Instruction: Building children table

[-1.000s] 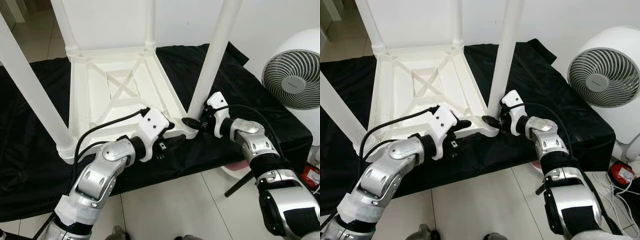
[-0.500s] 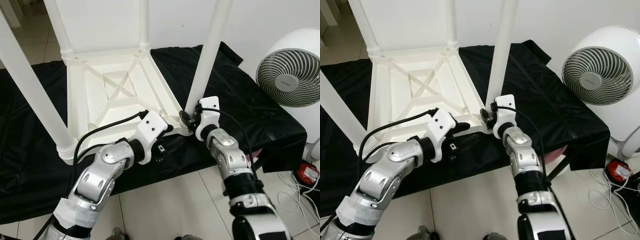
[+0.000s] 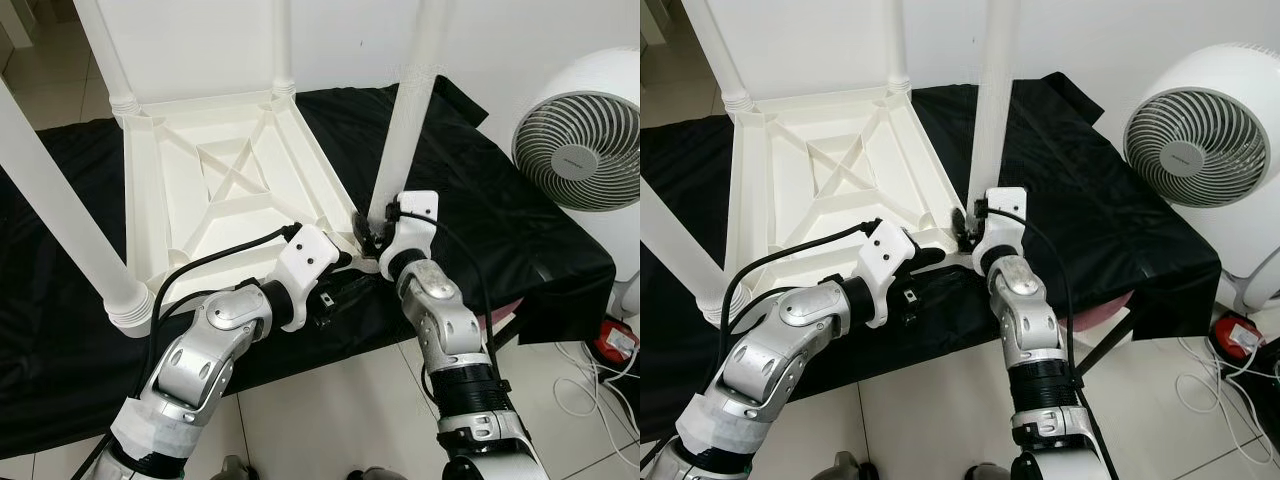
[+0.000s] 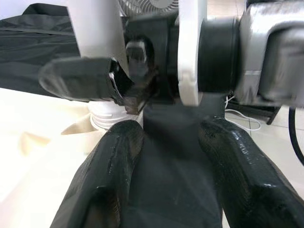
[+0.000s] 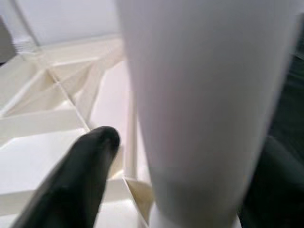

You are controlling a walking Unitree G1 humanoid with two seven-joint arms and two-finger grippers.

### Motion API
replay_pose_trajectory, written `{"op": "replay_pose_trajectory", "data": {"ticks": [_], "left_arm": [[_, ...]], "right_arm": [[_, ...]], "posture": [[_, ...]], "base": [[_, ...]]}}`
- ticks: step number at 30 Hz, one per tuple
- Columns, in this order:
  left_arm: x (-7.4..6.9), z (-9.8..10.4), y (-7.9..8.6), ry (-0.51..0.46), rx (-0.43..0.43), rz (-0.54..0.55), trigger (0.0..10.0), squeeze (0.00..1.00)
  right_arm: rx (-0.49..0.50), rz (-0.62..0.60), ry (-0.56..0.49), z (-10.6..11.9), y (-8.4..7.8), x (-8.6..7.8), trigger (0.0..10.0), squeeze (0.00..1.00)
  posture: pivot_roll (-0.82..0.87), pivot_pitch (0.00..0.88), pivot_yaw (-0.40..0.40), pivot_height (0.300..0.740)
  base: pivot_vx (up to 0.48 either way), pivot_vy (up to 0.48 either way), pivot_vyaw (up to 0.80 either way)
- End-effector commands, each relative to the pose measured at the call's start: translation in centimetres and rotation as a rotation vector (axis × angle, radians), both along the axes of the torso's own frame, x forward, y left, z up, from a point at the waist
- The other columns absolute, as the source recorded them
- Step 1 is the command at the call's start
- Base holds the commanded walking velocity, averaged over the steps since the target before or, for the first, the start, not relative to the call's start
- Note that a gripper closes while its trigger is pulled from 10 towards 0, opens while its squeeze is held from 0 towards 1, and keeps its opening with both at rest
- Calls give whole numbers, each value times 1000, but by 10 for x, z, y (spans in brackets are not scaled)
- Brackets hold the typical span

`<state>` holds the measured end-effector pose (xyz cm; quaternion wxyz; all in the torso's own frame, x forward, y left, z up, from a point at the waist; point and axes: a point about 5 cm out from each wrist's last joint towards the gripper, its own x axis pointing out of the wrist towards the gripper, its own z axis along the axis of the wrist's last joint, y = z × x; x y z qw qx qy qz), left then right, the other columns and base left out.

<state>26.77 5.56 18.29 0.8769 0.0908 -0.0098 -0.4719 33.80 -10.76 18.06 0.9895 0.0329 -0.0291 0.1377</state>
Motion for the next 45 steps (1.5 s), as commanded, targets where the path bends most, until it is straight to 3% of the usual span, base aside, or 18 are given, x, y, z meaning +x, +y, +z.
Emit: {"op": "replay_pose_trajectory", "data": {"ticks": [1,5,8,9,10,15,20,32,33,34,45], "left_arm": [[-3,1,0,1,-2,-3,10000,0],[-3,1,0,2,-3,-1,10000,0],[-4,1,0,3,-5,2,10000,0],[-4,1,0,3,-6,4,10000,0],[-3,2,1,2,-6,5,10000,0],[-3,3,2,1,-5,6,10000,0],[0,4,2,-2,-4,8,10000,0],[-1,6,0,-5,-8,5,10000,0],[0,6,0,-6,-8,6,10000,0],[0,6,1,-6,-9,7,10000,0],[-2,6,1,-3,-13,15,10000,0]], "right_arm": [[-5,43,-1,3,-2,0,10000,1000],[-19,97,5,4,-8,1,10000,1000],[-70,181,27,3,-24,6,10000,1000],[-113,242,46,0,-33,7,10000,353],[-175,293,48,-1,-40,8,10000,0],[-260,368,44,-2,-48,8,10000,0],[-405,553,33,-7,-50,12,10000,0],[-475,634,28,-4,-46,23,10000,0],[-492,639,36,-5,-46,25,6235,0],[-504,641,55,-9,-47,27,0,0],[-473,653,103,-25,-58,23,0,0]], "posture": [[-78,80,-2,740],[-78,80,-2,740],[-74,89,-5,740],[-72,90,-3,740],[-71,91,1,740],[-73,93,7,740],[-73,95,20,740],[-69,95,22,740],[-65,94,22,740],[-61,95,21,740],[-58,104,16,740]], "base": [[0,0,0],[0,0,0],[0,0,0],[0,0,0],[0,0,0],[0,0,0],[0,0,0],[0,0,0],[0,0,0],[0,0,0],[0,0,0]]}}
